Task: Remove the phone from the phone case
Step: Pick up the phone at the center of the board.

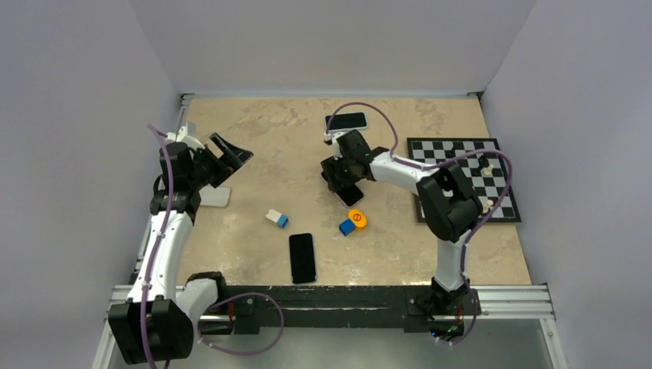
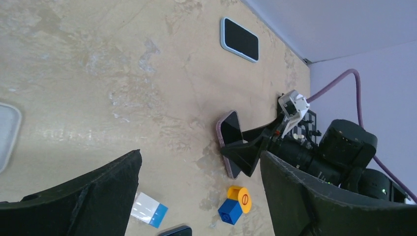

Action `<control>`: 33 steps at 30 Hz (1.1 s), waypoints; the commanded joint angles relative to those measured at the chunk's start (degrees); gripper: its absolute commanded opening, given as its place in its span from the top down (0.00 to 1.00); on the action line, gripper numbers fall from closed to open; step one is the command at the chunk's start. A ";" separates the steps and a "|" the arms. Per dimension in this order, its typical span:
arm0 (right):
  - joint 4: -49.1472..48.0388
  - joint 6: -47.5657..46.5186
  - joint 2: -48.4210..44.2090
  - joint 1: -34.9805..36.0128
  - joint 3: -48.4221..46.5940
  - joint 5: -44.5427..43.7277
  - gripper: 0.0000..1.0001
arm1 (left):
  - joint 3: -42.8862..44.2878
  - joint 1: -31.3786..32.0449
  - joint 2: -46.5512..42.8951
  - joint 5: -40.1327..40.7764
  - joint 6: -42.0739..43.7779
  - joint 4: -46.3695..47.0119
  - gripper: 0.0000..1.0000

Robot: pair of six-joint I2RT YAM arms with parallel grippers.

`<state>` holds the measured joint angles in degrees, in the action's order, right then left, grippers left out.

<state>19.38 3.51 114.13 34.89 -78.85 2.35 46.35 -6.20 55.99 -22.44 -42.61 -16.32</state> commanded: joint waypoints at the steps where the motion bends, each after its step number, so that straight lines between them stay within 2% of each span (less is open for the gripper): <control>1: -14.80 8.37 -10.37 -0.18 7.73 -2.90 1.00 | -3.40 0.66 2.24 -7.28 -7.09 9.93 0.08; 5: -25.83 10.80 -16.84 -0.25 16.20 -3.92 1.00 | -4.99 3.17 4.20 -8.98 -9.69 13.52 0.08; 8: -34.73 12.17 -21.58 -0.24 23.45 -3.60 1.00 | -5.82 8.49 4.60 -6.98 -10.89 14.70 0.08; 10: -38.04 12.68 -23.63 -0.22 25.66 -2.61 1.00 | -7.69 12.17 4.34 -5.44 -12.33 19.07 0.08; 15: -35.63 15.59 -27.14 -0.19 25.00 2.06 1.00 | -12.58 18.86 3.68 -2.49 -12.57 31.77 0.13; 19: -40.13 21.00 -29.92 0.12 28.02 8.10 1.00 | -11.98 23.96 4.34 1.94 -9.31 32.80 0.14; 25: -42.32 22.89 -31.79 3.05 29.14 9.12 1.00 | -11.01 30.34 8.55 5.24 -8.08 38.01 0.23; 30: -43.67 23.50 -32.47 3.82 29.78 10.46 1.00 | -10.91 33.97 11.14 8.61 -6.85 42.14 0.18; 33: -44.21 23.87 -32.93 4.38 30.27 11.29 1.00 | -10.26 35.02 11.90 11.26 -6.30 41.04 0.23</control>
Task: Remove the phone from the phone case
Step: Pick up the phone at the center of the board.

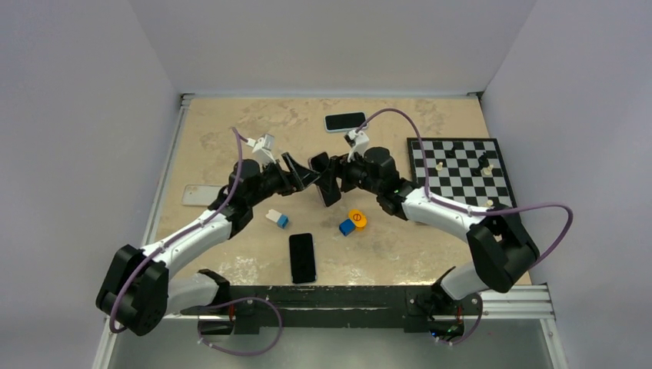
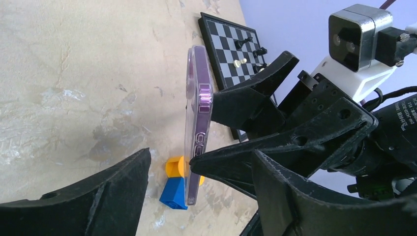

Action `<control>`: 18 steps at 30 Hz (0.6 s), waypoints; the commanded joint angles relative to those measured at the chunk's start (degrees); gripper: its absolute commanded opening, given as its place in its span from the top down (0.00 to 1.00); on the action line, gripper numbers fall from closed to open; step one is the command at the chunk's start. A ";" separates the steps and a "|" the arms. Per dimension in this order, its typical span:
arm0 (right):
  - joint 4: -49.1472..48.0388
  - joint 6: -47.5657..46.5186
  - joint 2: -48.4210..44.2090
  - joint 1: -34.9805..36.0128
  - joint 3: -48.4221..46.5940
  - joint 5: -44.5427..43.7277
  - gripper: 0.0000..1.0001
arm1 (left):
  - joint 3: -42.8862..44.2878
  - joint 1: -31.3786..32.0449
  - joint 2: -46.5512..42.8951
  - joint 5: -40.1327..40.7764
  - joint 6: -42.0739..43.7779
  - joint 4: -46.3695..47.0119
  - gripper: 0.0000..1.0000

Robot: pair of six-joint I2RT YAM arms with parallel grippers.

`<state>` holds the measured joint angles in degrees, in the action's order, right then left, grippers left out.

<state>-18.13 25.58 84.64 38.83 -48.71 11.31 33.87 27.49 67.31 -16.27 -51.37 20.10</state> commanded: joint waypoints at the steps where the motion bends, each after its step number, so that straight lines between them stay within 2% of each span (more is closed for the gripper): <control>1: -6.99 1.98 -3.78 0.63 0.38 2.62 1.00 | 2.37 1.61 0.62 6.08 2.74 4.30 0.26; 5: -6.80 2.06 -4.96 1.69 0.86 2.45 1.00 | 3.31 2.11 0.74 8.19 3.44 2.56 0.37; 13: -7.00 3.24 -6.85 3.75 1.68 1.37 1.00 | 3.74 3.27 -0.08 9.67 3.21 1.42 0.46; 18: -5.32 3.41 -5.97 5.78 -0.68 0.10 1.00 | 5.40 4.10 -0.24 8.86 3.29 -0.97 0.57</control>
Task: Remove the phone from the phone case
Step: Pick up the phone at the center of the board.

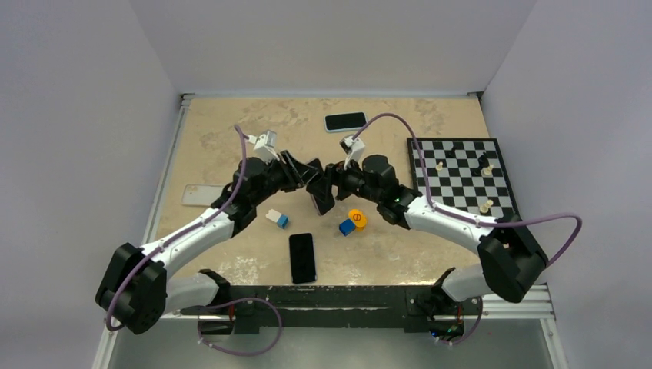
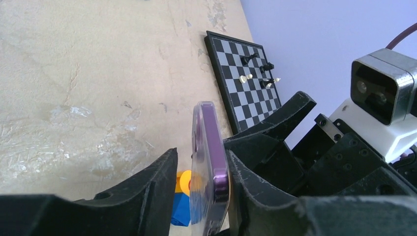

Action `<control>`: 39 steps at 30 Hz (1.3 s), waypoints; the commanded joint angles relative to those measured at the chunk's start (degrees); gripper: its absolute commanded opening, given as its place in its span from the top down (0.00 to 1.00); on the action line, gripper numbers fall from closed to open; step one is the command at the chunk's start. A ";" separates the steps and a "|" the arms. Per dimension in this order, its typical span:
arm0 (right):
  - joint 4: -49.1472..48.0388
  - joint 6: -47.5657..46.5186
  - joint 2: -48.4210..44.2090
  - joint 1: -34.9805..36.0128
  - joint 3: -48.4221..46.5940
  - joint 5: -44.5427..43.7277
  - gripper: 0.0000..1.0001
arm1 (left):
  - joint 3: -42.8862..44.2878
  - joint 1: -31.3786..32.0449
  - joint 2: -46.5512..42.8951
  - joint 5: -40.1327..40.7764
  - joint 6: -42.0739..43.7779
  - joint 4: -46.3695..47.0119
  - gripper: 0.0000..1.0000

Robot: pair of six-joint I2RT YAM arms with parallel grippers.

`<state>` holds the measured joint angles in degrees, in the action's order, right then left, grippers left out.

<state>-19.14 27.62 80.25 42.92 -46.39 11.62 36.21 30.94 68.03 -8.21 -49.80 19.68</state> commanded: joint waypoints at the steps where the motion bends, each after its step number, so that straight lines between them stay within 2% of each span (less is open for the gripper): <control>1: -3.68 1.39 -1.43 2.25 -3.60 -0.76 1.00 | 3.47 0.74 -1.03 0.63 1.76 -1.27 0.59; 3: -2.32 1.43 -1.76 3.63 -4.40 -2.55 1.00 | 4.31 0.83 -1.34 0.25 1.71 -3.26 0.66; 7: 1.40 0.45 -2.24 6.11 -5.91 -4.21 1.00 | 4.39 0.79 -2.93 -1.48 2.38 -4.24 0.89; 8: 4.02 -0.22 -2.39 6.11 -6.79 -4.57 0.97 | 4.63 0.79 -3.71 -1.91 2.83 -5.24 0.94; 9: 6.81 -0.80 -2.90 6.13 -7.56 -5.40 0.85 | 5.04 0.79 -4.56 -2.33 3.39 -6.56 0.98; 11: 10.08 -2.26 -4.38 6.04 -8.00 -5.54 0.52 | 6.15 0.74 -6.53 -4.43 5.00 -9.20 1.00; 13: 14.19 -5.24 -6.07 6.04 -8.70 -4.13 0.33 | 8.06 0.47 -8.28 -8.06 7.39 -13.04 1.00; 15: 17.38 -7.58 -8.16 5.98 -7.86 -1.19 0.24 | 10.77 -0.20 -9.21 -12.24 10.73 -17.62 1.00; 17: 18.69 -8.98 -10.72 5.95 -5.13 2.95 0.20 | 12.79 -1.46 -9.61 -17.66 12.73 -19.48 1.00; 23: 13.96 -6.98 -20.60 3.37 6.22 15.22 0.16 | 15.47 -4.82 -8.13 -33.22 11.38 -20.87 1.00; 27: 8.62 -3.14 -20.65 -0.46 9.03 27.23 0.21 | 14.50 -4.82 -5.52 -45.66 4.66 -10.14 1.00; 29: 3.00 -0.53 -19.61 -0.51 10.17 33.80 0.26 | 13.29 -4.75 -5.58 -46.60 2.66 -7.09 1.00; 31: -7.05 4.99 -18.48 -0.47 12.65 39.06 0.29 | 12.20 -4.71 -6.47 -45.94 1.19 -5.55 1.00; 32: -11.60 6.90 -18.20 -0.47 13.71 39.93 0.33 | 11.60 -4.69 -6.89 -45.81 0.42 -4.80 1.00; 35: -17.21 10.16 -18.19 -0.53 15.14 41.10 0.41 | 9.70 -4.66 -8.48 -44.96 -0.69 -3.38 1.00; 39: -25.99 16.63 -17.13 -0.47 15.25 43.10 0.46 | 7.30 -4.02 -9.83 -44.14 -2.32 -0.96 1.00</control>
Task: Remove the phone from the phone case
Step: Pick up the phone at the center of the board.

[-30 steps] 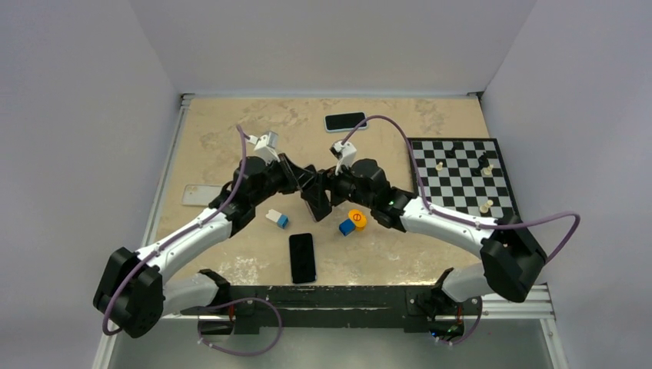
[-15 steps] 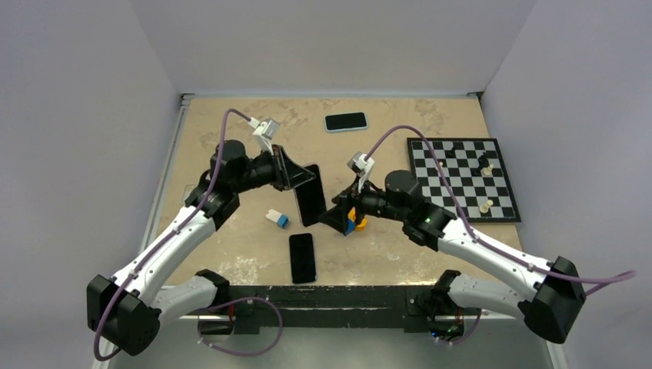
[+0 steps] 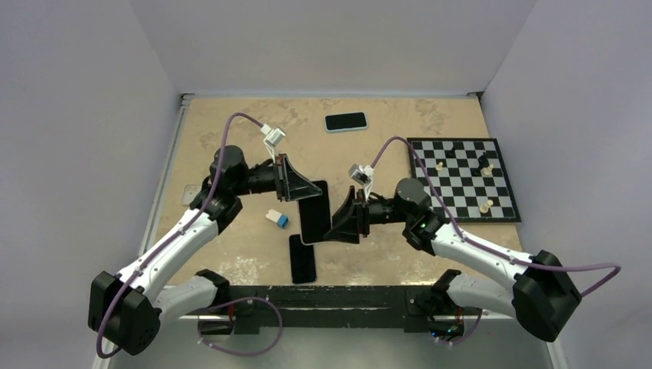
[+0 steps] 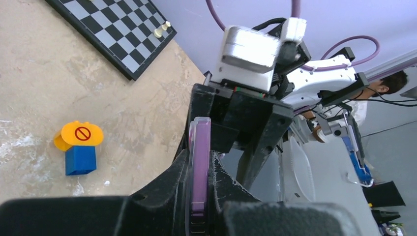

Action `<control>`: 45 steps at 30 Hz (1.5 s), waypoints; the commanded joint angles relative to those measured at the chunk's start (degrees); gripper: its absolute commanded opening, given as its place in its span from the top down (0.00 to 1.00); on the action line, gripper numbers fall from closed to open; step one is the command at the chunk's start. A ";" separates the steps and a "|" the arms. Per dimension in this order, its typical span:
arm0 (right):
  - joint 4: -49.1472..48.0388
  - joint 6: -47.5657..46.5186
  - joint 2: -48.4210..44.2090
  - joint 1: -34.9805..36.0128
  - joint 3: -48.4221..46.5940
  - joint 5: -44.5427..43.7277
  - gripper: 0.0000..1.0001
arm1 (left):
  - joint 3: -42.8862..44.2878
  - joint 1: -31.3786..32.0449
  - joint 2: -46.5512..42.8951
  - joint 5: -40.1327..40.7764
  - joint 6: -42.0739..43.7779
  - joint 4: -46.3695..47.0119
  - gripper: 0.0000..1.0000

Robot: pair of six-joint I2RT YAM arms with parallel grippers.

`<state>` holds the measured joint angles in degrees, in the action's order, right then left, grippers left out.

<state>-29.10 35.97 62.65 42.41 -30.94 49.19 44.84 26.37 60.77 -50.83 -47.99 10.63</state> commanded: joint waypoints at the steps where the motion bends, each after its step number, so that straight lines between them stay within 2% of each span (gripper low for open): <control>1: -18.01 9.61 1.15 0.03 -0.33 5.92 0.50 | -1.74 0.76 -2.57 -1.55 -4.47 8.85 1.00; 7: -25.22 14.15 4.95 0.12 -1.46 6.03 0.95 | -2.21 0.88 -3.19 0.64 -4.74 8.71 1.00; 8: -25.62 14.41 5.29 0.13 -1.52 6.15 1.00 | -2.15 0.88 -3.20 0.94 -4.70 8.24 1.00; 9: -25.34 14.41 5.32 0.07 -1.54 5.78 1.00 | -2.01 0.88 -3.11 1.10 -4.52 7.44 1.00; 12: -22.04 12.66 4.30 -0.23 -1.52 4.03 1.00 | -1.50 0.87 -3.01 1.21 -2.34 2.59 0.77; 14: -18.79 11.10 3.80 -0.46 -1.86 4.21 1.00 | -1.62 0.83 -3.03 0.64 -0.34 -0.36 0.70; 20: -15.53 8.87 4.73 -0.84 -2.75 8.39 1.00 | -0.97 0.80 -3.46 -1.06 4.01 -4.95 0.60; 24: -13.88 7.80 4.71 -1.05 -3.06 9.24 1.00 | 1.33 0.83 -3.29 -4.50 8.00 -8.37 0.58; 27: -13.99 8.17 4.58 -1.12 -3.03 9.60 1.00 | 2.95 0.83 -2.95 -8.03 11.30 -13.06 0.52; 31: -16.01 9.67 4.70 -1.14 -2.67 10.02 1.00 | 2.73 0.81 -3.99 -9.63 11.61 -11.92 0.47; 34: -15.89 9.82 4.81 -1.06 -2.62 9.93 1.00 | 3.12 0.88 -4.52 -8.83 11.28 -11.56 0.51; 41: -16.09 11.57 4.16 -1.05 -3.02 8.31 1.00 | 3.77 1.34 -3.56 -6.45 10.77 -10.48 0.73; 44: -13.49 10.73 3.74 -1.02 -3.87 6.49 1.00 | 3.86 1.83 -3.41 -3.43 9.53 -10.53 0.97; 45: -11.24 9.56 3.48 -1.02 -4.43 5.65 0.94 | 4.07 1.82 -3.33 -2.35 8.75 -11.58 1.00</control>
<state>-40.38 46.57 68.29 41.56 -30.94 57.78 46.30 27.46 57.56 -57.01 -38.44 -1.45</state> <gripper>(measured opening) 0.103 0.134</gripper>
